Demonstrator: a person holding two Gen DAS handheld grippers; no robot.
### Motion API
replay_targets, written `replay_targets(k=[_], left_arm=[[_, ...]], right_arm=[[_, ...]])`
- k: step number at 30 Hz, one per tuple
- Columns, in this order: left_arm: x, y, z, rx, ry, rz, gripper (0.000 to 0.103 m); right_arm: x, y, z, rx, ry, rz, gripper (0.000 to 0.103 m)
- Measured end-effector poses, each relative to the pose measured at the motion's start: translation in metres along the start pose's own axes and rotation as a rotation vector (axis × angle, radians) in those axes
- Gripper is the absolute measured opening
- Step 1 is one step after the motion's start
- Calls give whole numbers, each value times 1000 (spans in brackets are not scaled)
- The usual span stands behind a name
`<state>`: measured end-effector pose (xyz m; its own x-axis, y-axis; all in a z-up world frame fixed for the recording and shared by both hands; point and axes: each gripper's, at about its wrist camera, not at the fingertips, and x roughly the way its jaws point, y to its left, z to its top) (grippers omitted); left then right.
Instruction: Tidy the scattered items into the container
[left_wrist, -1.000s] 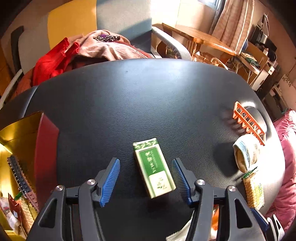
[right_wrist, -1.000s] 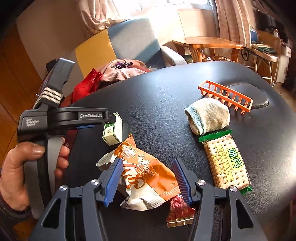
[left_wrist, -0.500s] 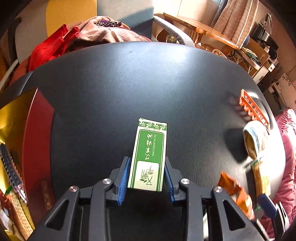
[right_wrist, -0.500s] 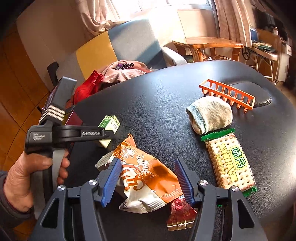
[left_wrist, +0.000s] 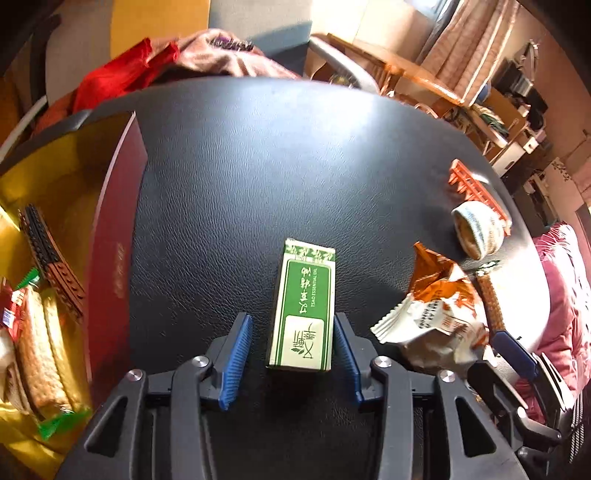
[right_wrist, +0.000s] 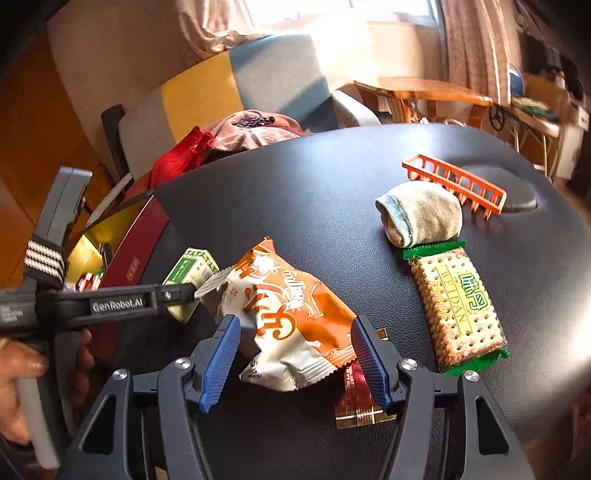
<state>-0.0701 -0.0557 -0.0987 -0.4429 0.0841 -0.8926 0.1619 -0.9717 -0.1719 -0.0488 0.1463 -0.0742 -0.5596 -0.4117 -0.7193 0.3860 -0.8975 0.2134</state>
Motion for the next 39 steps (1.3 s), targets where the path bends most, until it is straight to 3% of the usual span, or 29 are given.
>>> replay_targets(k=[5, 8, 12, 16, 22, 27, 34, 39], left_arm=[[-1, -1, 3, 14, -10, 7, 51], [-1, -1, 4, 21, -13, 11, 51], [0, -1, 6, 27, -16, 15, 52], [1, 4, 3, 21, -12, 21, 52], [5, 3, 1, 54, -14, 41, 56], [3, 5, 2, 66, -17, 32, 56], [-1, 7, 8, 67, -19, -3, 56], [0, 3, 10, 111, -27, 20, 56]], right_arm=[[-8, 8, -2, -93, -14, 4, 79], [-9, 19, 4, -215, -12, 14, 89], [4, 30, 12, -365, 32, -2, 90], [24, 30, 21, -418, 93, 0, 90], [41, 25, 23, -355, 126, 31, 85], [36, 19, 13, -237, 92, 35, 67], [22, 11, 1, -86, 77, -30, 66], [18, 7, -4, -26, 67, -30, 66]])
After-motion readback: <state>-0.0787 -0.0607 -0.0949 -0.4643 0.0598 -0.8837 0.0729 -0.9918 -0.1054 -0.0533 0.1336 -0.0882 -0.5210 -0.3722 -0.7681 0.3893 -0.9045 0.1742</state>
